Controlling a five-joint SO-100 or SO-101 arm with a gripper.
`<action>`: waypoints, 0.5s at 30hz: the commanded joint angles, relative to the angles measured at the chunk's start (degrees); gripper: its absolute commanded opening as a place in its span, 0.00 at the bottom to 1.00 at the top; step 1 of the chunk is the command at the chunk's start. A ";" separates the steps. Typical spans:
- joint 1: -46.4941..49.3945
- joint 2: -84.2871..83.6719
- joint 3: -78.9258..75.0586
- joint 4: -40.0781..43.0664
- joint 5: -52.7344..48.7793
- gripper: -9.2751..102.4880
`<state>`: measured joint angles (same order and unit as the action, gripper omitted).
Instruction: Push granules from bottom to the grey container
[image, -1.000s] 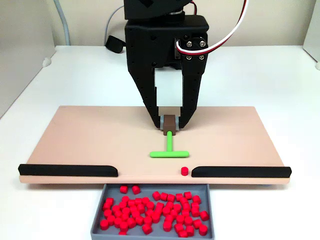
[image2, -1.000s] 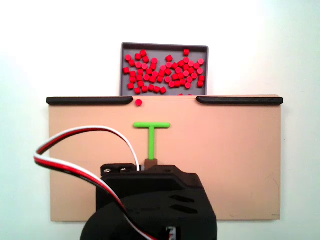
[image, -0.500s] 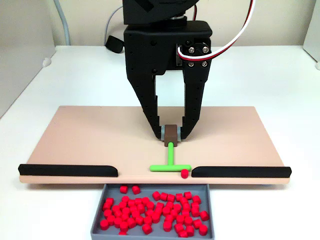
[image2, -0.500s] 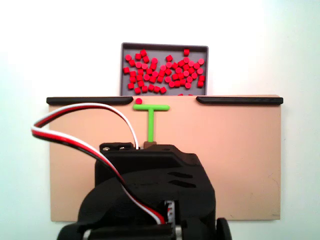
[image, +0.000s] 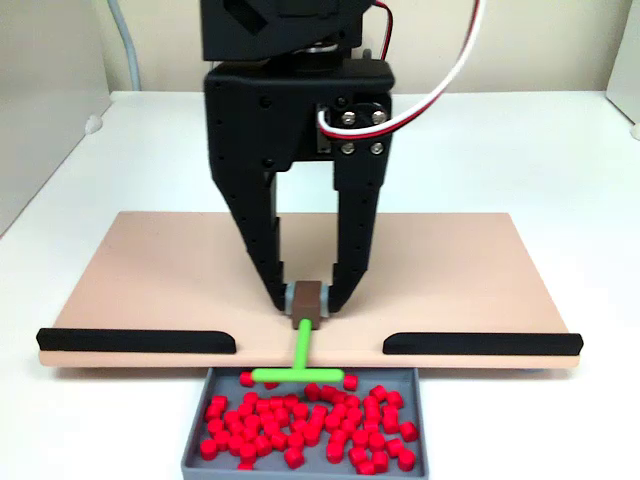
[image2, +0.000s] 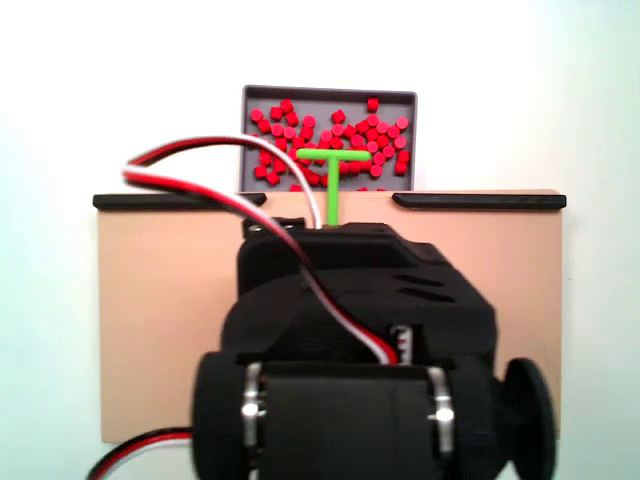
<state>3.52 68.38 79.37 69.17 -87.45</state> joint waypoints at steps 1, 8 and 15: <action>1.32 0.97 -5.01 2.64 -1.93 0.08; 1.41 9.49 -5.36 11.16 -3.25 0.08; 0.26 21.88 2.46 17.58 -2.20 0.08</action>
<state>4.31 82.53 78.40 86.04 -90.26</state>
